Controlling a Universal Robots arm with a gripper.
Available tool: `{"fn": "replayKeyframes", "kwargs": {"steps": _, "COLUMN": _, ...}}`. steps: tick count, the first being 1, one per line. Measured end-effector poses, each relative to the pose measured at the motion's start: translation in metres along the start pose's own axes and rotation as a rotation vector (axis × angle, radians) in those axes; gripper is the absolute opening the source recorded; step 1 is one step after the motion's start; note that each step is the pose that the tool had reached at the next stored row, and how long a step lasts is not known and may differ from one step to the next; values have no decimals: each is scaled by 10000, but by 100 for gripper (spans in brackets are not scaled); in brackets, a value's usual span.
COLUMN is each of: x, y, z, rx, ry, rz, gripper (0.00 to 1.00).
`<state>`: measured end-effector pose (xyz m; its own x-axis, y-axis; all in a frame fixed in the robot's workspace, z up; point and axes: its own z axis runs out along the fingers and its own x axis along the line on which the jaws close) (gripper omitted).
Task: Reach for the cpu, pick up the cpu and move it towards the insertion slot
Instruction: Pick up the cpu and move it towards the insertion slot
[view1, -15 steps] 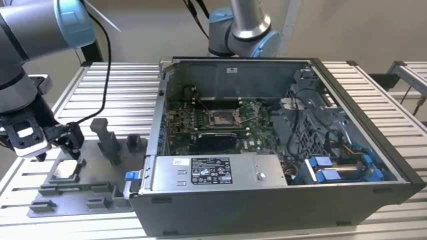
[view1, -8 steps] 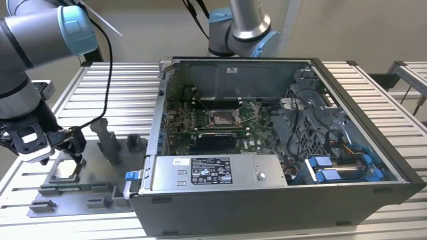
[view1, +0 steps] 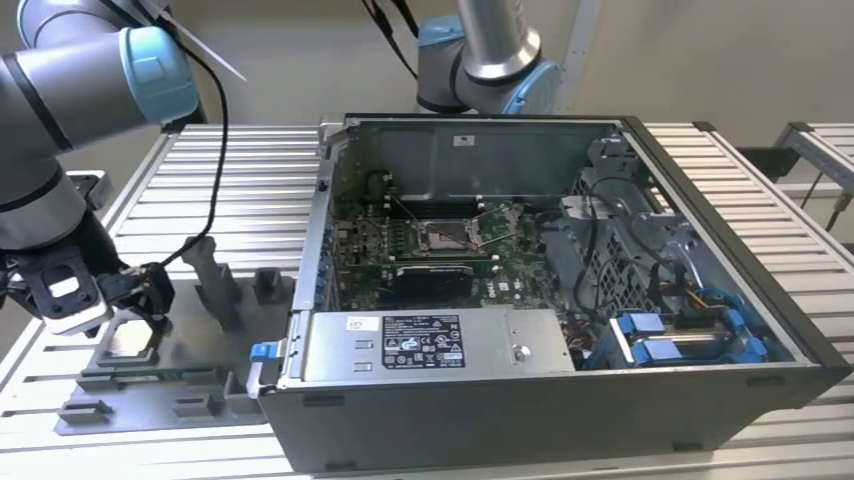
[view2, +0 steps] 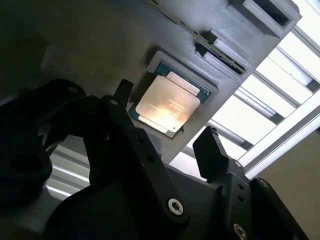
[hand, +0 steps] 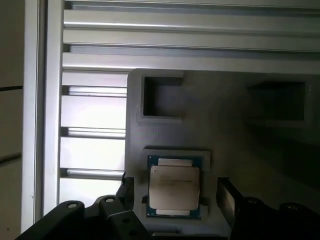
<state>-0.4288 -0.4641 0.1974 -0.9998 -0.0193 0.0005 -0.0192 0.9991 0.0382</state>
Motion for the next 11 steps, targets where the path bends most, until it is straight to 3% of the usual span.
{"fn": "replayKeyframes", "kwargs": {"steps": 11, "x": -1, "y": -30, "z": 96, "rx": 0, "ry": -1, "rz": -1, "gripper": 100}}
